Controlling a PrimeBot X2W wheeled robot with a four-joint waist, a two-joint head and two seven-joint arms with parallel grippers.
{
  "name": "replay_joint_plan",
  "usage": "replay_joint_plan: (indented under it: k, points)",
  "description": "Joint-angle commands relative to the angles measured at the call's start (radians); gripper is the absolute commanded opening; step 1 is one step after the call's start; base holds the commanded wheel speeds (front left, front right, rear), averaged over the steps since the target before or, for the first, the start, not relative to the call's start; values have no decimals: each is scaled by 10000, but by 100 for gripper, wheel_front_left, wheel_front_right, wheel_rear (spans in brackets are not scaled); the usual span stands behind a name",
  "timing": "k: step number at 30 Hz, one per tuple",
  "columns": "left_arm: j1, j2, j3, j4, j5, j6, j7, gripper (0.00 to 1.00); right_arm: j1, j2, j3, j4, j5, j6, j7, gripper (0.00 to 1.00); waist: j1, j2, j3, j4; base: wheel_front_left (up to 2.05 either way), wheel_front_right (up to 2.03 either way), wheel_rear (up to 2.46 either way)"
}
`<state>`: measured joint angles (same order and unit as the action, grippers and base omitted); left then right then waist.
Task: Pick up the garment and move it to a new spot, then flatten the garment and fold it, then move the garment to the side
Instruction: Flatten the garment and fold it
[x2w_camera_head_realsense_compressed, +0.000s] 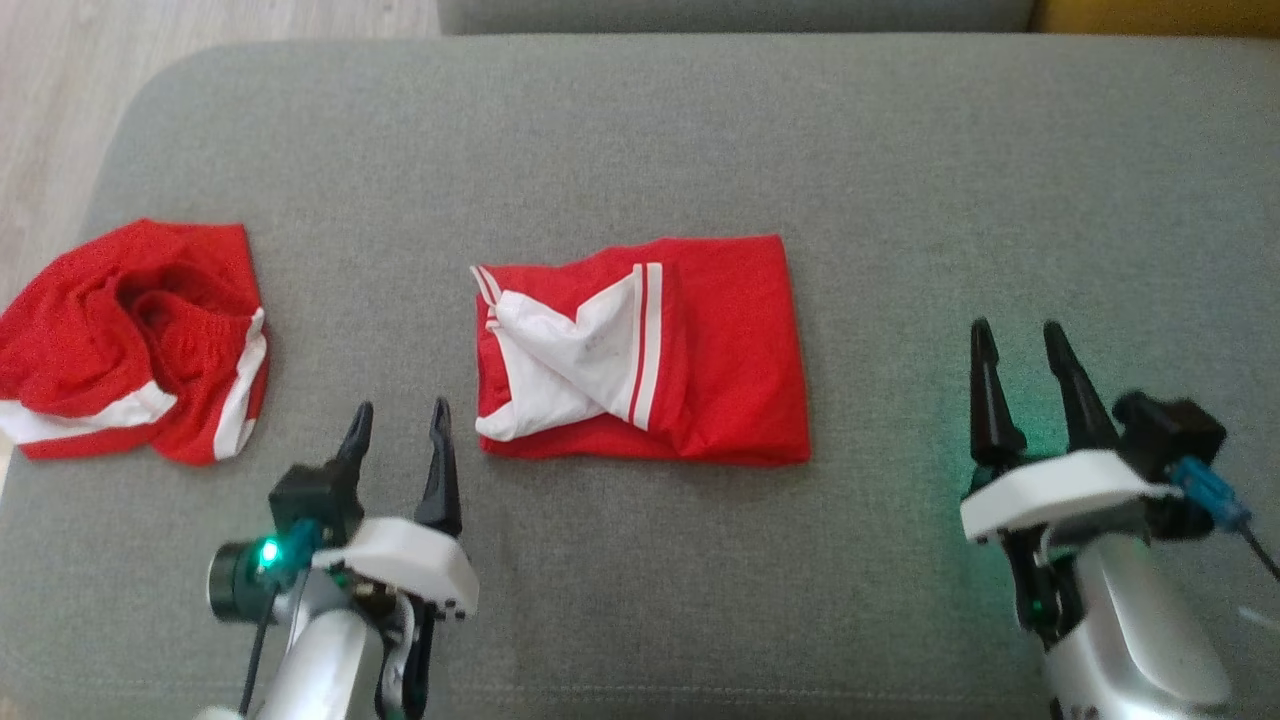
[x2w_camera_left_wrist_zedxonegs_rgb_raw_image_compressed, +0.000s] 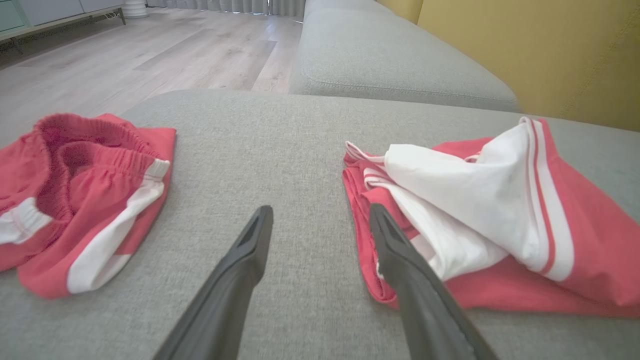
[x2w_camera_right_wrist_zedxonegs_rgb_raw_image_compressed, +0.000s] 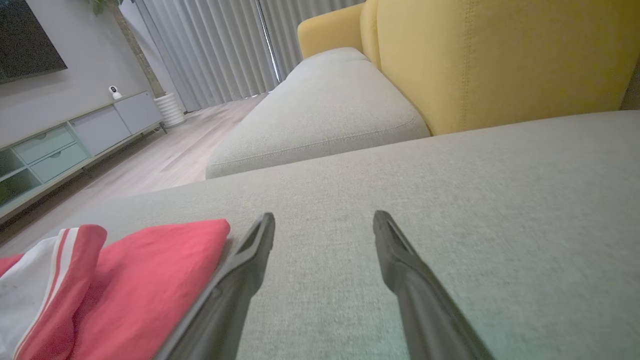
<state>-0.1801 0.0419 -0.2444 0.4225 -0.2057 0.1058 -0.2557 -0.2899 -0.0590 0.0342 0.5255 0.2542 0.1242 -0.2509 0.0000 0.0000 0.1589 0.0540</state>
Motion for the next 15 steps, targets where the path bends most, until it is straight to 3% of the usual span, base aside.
replay_joint_plan:
  k: [1,15]
  points:
    - [94,87,445,-395,162,10,-61,100,124,87,128,-401,58,65,-107,100,0,0,-212,-31,0,0,0]
    - [909,85,778,-725,415,-107,-61,100,779,87,316,-462,293,65,-108,100,0,0,-688,-66,0,0,0]
